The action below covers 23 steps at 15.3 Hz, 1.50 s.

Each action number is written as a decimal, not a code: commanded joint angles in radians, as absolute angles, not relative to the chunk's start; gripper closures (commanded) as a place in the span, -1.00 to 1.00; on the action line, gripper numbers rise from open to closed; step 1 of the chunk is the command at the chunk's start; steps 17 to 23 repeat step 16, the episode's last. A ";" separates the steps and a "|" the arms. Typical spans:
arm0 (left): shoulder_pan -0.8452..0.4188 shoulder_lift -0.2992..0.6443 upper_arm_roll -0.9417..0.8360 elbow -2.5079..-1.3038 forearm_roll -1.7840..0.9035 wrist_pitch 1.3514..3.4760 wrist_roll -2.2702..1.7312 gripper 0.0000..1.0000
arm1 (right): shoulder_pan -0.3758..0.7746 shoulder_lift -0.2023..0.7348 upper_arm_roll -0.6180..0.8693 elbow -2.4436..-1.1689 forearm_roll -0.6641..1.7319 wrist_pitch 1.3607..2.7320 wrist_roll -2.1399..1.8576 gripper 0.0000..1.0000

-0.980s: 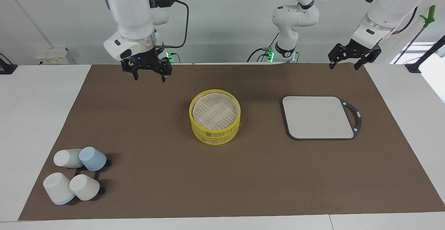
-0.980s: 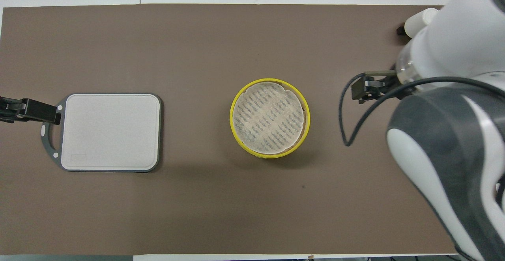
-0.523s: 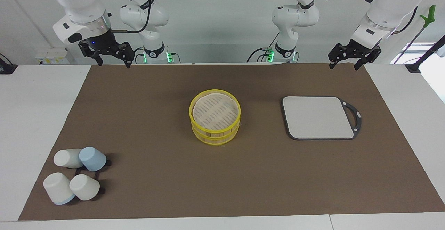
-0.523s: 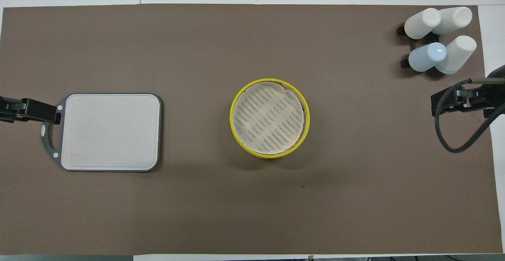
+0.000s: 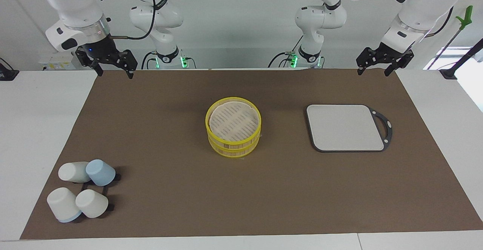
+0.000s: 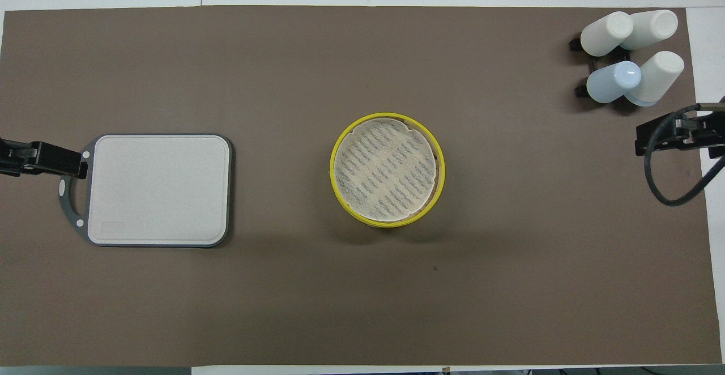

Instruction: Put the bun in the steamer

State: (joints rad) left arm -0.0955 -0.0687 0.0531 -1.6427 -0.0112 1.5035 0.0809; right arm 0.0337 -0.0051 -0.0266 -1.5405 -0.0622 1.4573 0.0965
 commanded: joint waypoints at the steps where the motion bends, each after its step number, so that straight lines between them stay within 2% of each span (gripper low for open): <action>1: -0.094 -0.078 0.054 -1.655 -0.018 1.519 0.091 -1.00 | 0.037 -0.012 -0.055 -1.559 -0.041 1.486 0.063 -1.00; 23: -0.094 -0.078 0.054 -1.654 -0.018 1.522 0.089 -1.00 | 0.032 -0.006 -0.060 -1.551 -0.028 1.499 0.054 -1.00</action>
